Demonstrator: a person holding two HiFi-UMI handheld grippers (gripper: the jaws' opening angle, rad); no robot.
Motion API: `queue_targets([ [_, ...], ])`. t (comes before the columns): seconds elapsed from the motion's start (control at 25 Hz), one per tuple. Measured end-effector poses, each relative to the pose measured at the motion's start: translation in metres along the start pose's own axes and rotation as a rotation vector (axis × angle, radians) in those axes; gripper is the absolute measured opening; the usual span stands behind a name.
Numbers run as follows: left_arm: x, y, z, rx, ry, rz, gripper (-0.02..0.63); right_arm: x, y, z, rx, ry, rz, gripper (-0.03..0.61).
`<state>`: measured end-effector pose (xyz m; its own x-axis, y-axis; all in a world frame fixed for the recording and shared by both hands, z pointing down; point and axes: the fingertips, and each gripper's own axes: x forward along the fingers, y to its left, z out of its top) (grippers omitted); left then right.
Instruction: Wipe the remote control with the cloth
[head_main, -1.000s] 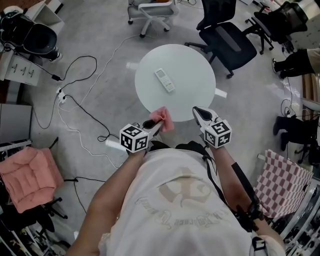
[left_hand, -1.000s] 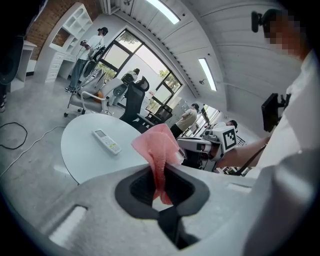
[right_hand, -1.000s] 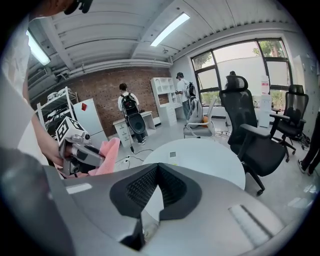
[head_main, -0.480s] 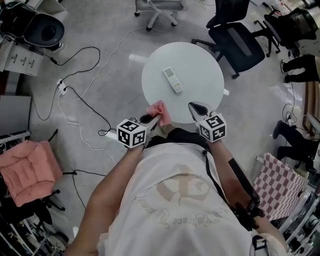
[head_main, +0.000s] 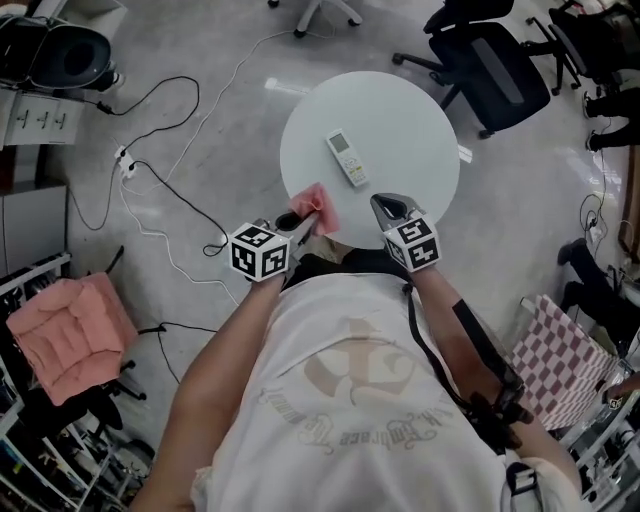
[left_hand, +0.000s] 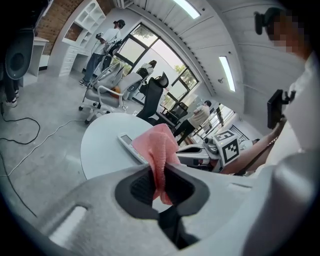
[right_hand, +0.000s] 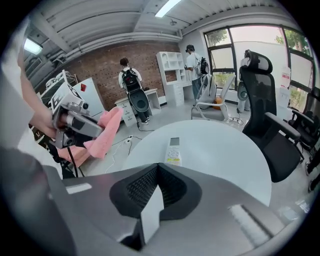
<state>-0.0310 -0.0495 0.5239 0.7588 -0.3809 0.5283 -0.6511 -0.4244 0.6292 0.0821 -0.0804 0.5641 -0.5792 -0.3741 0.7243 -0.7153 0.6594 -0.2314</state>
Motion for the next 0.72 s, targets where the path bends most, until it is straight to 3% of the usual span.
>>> queue_targets([
  [0.28, 0.04, 0.009, 0.008, 0.01, 0.095, -0.019, 0.018, 0.035, -0.013, -0.018, -0.012, 0.104, -0.008, 0.041],
  [0.52, 0.06, 0.02, 0.018, 0.045, 0.162, -0.01, 0.018, 0.063, -0.024, -0.023, -0.026, 0.168, -0.024, 0.188],
  [0.72, 0.07, 0.027, 0.028, 0.039, 0.176, 0.008, 0.018, 0.077, -0.032, -0.033, 0.001, 0.203, -0.043, 0.242],
])
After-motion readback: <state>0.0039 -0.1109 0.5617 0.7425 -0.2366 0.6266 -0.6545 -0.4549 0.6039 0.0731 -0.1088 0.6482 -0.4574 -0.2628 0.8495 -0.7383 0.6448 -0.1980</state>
